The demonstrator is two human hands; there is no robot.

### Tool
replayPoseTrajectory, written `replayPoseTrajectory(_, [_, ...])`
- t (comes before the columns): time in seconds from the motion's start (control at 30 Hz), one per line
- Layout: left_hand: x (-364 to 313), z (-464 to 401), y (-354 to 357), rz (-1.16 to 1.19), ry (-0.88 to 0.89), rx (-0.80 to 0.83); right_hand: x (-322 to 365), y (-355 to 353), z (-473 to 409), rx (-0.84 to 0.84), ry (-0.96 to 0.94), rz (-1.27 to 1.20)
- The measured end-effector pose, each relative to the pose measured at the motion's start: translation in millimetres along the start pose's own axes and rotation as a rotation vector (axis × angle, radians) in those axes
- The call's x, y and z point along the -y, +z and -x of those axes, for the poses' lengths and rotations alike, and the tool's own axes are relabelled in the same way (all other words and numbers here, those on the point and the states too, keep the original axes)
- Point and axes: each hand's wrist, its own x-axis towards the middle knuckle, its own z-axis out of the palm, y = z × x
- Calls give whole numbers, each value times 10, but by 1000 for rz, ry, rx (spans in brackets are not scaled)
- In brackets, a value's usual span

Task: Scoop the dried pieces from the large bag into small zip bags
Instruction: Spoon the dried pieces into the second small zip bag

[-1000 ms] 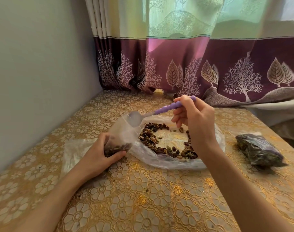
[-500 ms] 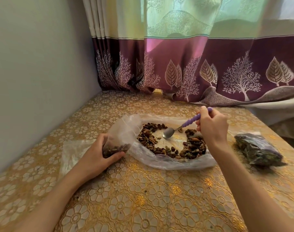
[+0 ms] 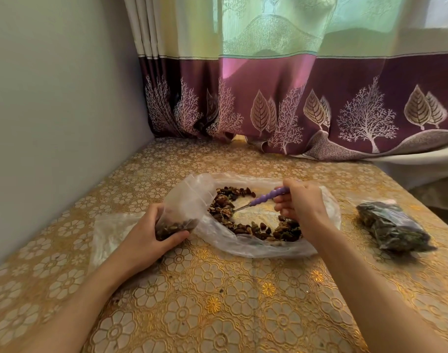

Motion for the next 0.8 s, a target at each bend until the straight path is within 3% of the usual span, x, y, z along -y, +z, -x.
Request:
replayPoseTrajectory(0.17, [3, 2, 0, 3, -2, 7, -14, 5, -9, -36, 82, -92])
replayPoseTrajectory(0.43, [-8, -1, -10, 1, -15, 9, 55, -125, -34, -186, 18, -111])
replayPoseTrajectory(0.8, [11, 2, -3, -16, -23, 16, 303, -34, 126, -132, -113, -311])
